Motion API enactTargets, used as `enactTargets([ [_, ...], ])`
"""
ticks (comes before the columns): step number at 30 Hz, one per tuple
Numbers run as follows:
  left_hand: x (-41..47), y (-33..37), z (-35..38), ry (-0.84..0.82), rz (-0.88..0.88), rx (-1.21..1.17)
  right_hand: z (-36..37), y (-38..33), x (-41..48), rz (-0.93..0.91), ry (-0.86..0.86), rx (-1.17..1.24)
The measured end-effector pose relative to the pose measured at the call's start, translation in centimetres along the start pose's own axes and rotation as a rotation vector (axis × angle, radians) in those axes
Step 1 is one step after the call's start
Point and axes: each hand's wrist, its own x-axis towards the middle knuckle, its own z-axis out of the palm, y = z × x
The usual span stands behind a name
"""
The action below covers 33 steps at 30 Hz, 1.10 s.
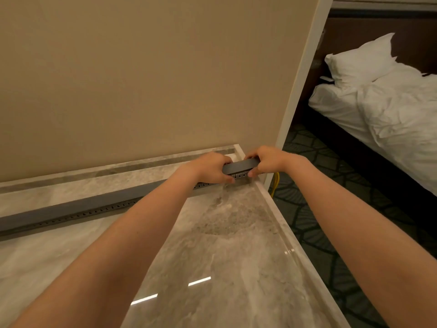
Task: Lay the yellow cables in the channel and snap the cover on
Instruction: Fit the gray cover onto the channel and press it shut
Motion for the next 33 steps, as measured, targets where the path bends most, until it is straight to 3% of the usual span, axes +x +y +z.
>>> enactTargets([
  [6,-0.4,1.0,-0.8,0.051,0.053,0.129,0.0,0.7,-0.8,-0.048,0.241,-0.037],
  [15,0.0,2.9,-0.2,0.143,0.117,0.231,-0.1,-0.4,-1.5,-0.100,0.145,-0.114],
  [24,0.4,2.5,-0.3,0.051,0.084,0.242,1.0,2.7,-1.8,0.138,0.281,0.199],
  [33,0.6,2.8,-0.9,-0.024,0.092,0.262,1.6,4.6,-1.0,0.141,0.335,0.311],
])
